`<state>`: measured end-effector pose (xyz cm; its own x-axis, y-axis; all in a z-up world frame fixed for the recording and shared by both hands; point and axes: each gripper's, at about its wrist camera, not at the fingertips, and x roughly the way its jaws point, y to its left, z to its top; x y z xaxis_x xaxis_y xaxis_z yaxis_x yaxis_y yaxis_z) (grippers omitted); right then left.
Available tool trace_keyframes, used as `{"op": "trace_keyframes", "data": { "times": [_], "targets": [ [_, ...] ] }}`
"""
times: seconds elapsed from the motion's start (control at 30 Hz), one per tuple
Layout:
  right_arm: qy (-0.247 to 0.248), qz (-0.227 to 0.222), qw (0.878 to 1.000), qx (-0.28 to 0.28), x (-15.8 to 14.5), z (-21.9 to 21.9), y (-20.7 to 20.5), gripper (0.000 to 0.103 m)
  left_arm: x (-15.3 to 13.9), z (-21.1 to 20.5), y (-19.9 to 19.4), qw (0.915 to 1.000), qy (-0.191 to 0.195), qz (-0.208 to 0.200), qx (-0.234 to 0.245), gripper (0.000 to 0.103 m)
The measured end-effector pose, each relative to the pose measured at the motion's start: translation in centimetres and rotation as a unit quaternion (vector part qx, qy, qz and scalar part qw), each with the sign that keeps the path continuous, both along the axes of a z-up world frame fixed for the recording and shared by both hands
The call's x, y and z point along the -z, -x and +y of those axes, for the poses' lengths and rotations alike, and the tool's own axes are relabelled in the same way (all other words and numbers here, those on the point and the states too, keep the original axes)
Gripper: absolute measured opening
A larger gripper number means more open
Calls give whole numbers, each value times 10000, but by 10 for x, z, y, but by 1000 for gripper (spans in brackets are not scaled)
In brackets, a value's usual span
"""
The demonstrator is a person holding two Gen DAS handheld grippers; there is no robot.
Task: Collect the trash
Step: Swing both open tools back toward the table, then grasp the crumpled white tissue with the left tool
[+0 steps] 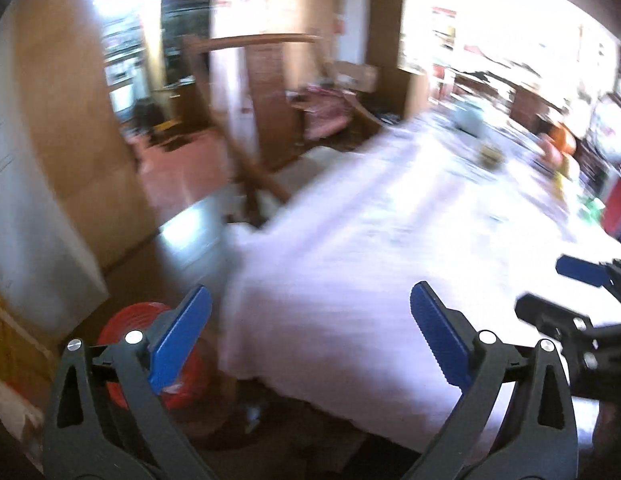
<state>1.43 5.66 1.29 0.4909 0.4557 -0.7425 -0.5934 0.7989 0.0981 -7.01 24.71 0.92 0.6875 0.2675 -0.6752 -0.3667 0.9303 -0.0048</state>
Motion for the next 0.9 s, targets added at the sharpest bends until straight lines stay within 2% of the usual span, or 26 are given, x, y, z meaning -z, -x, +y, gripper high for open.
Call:
{"op": "trace_keyframes", "data": {
  "times": [0.2, 0.43, 0.53, 0.63, 0.7, 0.8, 0.9],
  "targets": [
    [-162, 65, 9949, 995, 8, -109, -43, 86, -1, -89, -55, 9944, -214, 125, 1023, 96],
    [-354, 89, 9810, 1906, 21, -203, -82, 87, 0, -171, -118, 9813, 273, 364, 1869, 96],
    [-673, 169, 9688, 2379, 32, -244, -96, 87, -1, -199, -141, 9766, 351, 364, 2088, 96],
    [-792, 329, 9460, 3128, 38, -281, -106, 88, -1, -225, -165, 9721, 369, 368, 2289, 96],
    [-1081, 417, 9376, 3277, 38, -295, -107, 88, 2, -245, -187, 9673, 399, 348, 2481, 96],
    [-1182, 473, 9235, 3617, 41, -311, -110, 88, 8, -267, -219, 9639, 386, 361, 2609, 96],
    [-1164, 552, 9177, 3759, 45, -317, -112, 88, 18, -284, -251, 9619, 422, 500, 2653, 96]
  ]
}}
